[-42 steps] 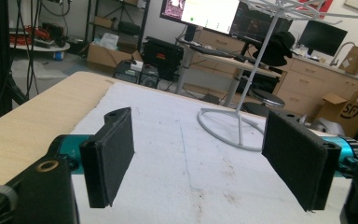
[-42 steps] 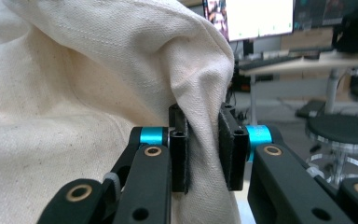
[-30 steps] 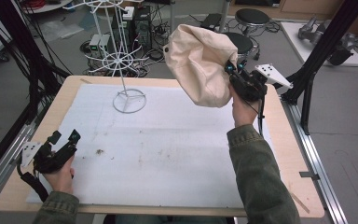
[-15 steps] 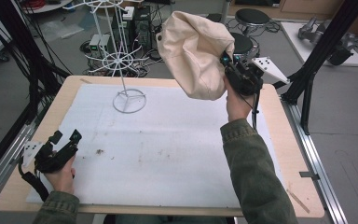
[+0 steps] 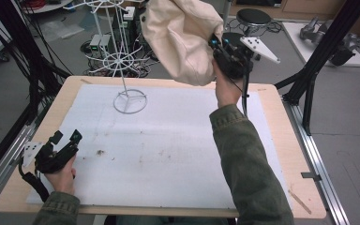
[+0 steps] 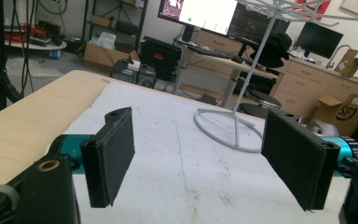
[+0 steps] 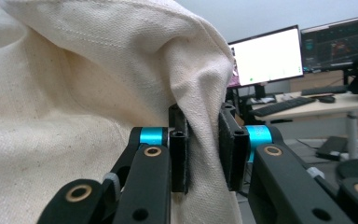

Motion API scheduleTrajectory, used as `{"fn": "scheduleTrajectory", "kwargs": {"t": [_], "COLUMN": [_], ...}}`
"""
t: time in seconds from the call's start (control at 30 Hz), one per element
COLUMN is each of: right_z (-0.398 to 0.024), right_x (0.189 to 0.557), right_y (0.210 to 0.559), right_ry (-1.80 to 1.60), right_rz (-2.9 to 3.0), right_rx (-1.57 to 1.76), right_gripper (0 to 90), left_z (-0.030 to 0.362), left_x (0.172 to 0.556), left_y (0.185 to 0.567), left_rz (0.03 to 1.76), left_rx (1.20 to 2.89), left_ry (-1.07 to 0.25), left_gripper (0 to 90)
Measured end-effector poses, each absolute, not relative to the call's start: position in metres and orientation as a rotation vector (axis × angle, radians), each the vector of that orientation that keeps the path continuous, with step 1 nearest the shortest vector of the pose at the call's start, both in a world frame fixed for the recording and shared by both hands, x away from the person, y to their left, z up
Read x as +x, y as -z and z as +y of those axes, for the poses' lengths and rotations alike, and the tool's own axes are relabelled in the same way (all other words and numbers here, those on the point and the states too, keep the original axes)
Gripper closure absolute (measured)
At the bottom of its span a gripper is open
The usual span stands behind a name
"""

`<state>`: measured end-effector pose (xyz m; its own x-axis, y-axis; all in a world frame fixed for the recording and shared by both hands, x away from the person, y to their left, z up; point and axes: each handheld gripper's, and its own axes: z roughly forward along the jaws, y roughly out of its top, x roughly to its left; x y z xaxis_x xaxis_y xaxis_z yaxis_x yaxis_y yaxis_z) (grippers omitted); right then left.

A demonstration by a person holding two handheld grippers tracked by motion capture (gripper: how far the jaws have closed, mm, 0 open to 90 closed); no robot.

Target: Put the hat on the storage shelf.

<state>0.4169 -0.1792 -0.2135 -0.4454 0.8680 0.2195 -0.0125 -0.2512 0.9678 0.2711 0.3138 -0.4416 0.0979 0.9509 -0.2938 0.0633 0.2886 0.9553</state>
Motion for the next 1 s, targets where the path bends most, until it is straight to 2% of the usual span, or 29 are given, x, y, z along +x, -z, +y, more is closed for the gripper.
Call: {"fn": "scheduleTrajectory", "kwargs": {"t": [0.3, 0.6, 1.0], "right_z": [-0.135, -0.115, -0.107], "right_x": [0.427, 0.435, 0.441], "right_y": [0.185, 0.17, 0.176], "right_ry": [-1.782, -1.81, -1.841], "right_rz": [1.344, 1.315, 1.316], "right_rx": [1.056, 1.061, 1.091], "right_gripper": [76.7, 76.5, 75.8], "left_z": [0.314, 0.314, 0.315], "left_x": [0.271, 0.271, 0.271], "left_y": [0.441, 0.442, 0.442], "left_rz": [1.285, 1.283, 1.284], "left_rx": [1.074, 1.073, 1.074], "left_ry": [-0.885, -0.881, -0.879], "left_gripper": [25.7, 25.6, 25.7]}}
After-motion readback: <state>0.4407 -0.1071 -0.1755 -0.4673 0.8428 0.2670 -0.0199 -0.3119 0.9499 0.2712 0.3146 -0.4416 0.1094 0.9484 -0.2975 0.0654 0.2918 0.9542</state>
